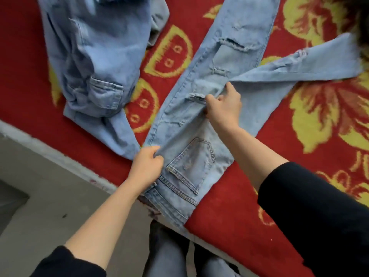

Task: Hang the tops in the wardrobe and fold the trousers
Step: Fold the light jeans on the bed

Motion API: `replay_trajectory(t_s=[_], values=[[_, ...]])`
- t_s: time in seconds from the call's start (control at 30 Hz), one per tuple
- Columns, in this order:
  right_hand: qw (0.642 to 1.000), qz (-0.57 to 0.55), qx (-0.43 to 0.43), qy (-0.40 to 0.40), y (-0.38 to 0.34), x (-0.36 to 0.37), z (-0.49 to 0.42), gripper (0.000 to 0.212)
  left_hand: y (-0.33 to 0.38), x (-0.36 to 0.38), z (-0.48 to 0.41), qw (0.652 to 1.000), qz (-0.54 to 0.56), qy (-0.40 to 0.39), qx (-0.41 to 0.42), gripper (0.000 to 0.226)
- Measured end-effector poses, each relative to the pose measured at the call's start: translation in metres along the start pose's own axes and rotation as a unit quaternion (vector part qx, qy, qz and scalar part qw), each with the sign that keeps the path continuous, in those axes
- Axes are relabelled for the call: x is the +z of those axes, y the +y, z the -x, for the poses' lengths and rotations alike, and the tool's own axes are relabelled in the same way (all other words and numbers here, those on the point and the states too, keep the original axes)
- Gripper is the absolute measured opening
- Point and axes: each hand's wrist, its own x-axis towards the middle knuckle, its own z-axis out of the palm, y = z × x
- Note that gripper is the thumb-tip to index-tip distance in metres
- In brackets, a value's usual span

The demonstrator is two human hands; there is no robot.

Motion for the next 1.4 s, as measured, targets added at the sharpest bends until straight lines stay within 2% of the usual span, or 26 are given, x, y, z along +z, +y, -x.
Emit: replay_trajectory(t_s=[0.07, 0.13, 0.2, 0.23, 0.3, 0.4, 0.47, 0.57, 0.63, 0.7, 0.77, 0.83, 0.87, 0.93, 1.03, 1.13, 1.17, 1.23, 1.3, 1.37, 1.4], values=[[0.997, -0.004, 0.012, -0.075, -0.012, 0.031, -0.001, 0.061, -0.015, -0.020, -0.012, 0.998, -0.044, 0.046, -0.018, 0.014], [0.983, 0.032, 0.032, -0.177, -0.011, 0.051, -0.001, 0.068, -0.030, -0.029, -0.022, 0.988, -0.138, 0.051, -0.039, 0.011], [0.961, 0.098, 0.053, -0.251, -0.002, 0.057, -0.002, 0.068, -0.037, -0.029, -0.031, 0.974, -0.214, 0.028, -0.071, 0.028], [0.956, 0.115, 0.063, -0.263, 0.003, 0.055, -0.004, 0.067, -0.035, -0.027, -0.034, 0.970, -0.231, 0.025, -0.070, 0.036], [0.960, 0.112, 0.080, -0.242, 0.014, 0.047, -0.014, 0.063, -0.022, -0.019, -0.043, 0.965, -0.257, 0.051, -0.021, 0.052], [0.977, 0.102, 0.087, -0.165, 0.021, 0.025, -0.041, 0.055, 0.007, -0.003, -0.069, 0.950, -0.289, 0.073, 0.091, 0.066], [0.987, 0.085, 0.096, -0.097, 0.027, 0.009, -0.068, 0.051, 0.028, 0.010, -0.097, 0.936, -0.316, 0.059, 0.141, 0.071], [0.992, 0.044, 0.118, 0.032, 0.046, -0.020, -0.117, 0.060, 0.057, 0.028, -0.141, 0.914, -0.345, 0.048, 0.206, 0.073], [0.985, 0.015, 0.129, 0.115, 0.065, -0.040, -0.152, 0.068, 0.072, 0.037, -0.172, 0.899, -0.364, 0.047, 0.238, 0.073], [0.971, -0.016, 0.147, 0.189, 0.089, -0.060, -0.185, 0.067, 0.084, 0.043, -0.202, 0.883, -0.361, 0.063, 0.292, 0.072], [0.947, -0.066, 0.176, 0.260, 0.104, -0.077, -0.212, 0.066, 0.093, 0.047, -0.229, 0.859, -0.357, 0.079, 0.357, 0.068], [0.922, -0.122, 0.200, 0.307, 0.106, -0.089, -0.226, 0.075, 0.098, 0.051, -0.250, 0.846, -0.352, 0.073, 0.394, 0.063], [0.918, -0.143, 0.201, 0.312, 0.101, -0.093, -0.228, 0.081, 0.099, 0.052, -0.258, 0.844, -0.346, 0.070, 0.404, 0.062], [0.921, -0.149, 0.182, 0.310, 0.080, -0.098, -0.228, 0.077, 0.100, 0.054, -0.268, 0.847, -0.319, 0.074, 0.419, 0.058], [0.932, -0.121, 0.151, 0.306, 0.063, -0.102, -0.251, 0.058, 0.095, 0.054, -0.273, 0.854, -0.269, 0.081, 0.437, 0.055], [0.930, -0.082, 0.106, 0.343, 0.034, -0.102, -0.282, 0.017, 0.094, 0.053, -0.273, 0.876, -0.203, 0.087, 0.428, 0.059], [0.929, -0.072, 0.091, 0.351, 0.021, -0.100, -0.294, 0.011, 0.094, 0.053, -0.273, 0.882, -0.190, 0.093, 0.422, 0.060], [0.934, -0.036, 0.051, 0.351, -0.010, -0.092, -0.317, 0.014, 0.092, 0.054, -0.274, 0.885, -0.178, 0.106, 0.417, 0.055], [0.952, 0.013, -0.020, 0.306, -0.044, -0.073, -0.337, 0.013, 0.091, 0.055, -0.276, 0.891, -0.149, 0.117, 0.412, 0.043], [0.976, 0.060, -0.064, 0.201, -0.070, -0.047, -0.355, 0.010, 0.093, 0.056, -0.277, 0.893, -0.127, 0.134, 0.410, 0.025], [0.985, 0.083, -0.054, 0.140, -0.077, -0.032, -0.365, 0.021, 0.093, 0.056, -0.278, 0.892, -0.125, 0.144, 0.409, 0.018]])
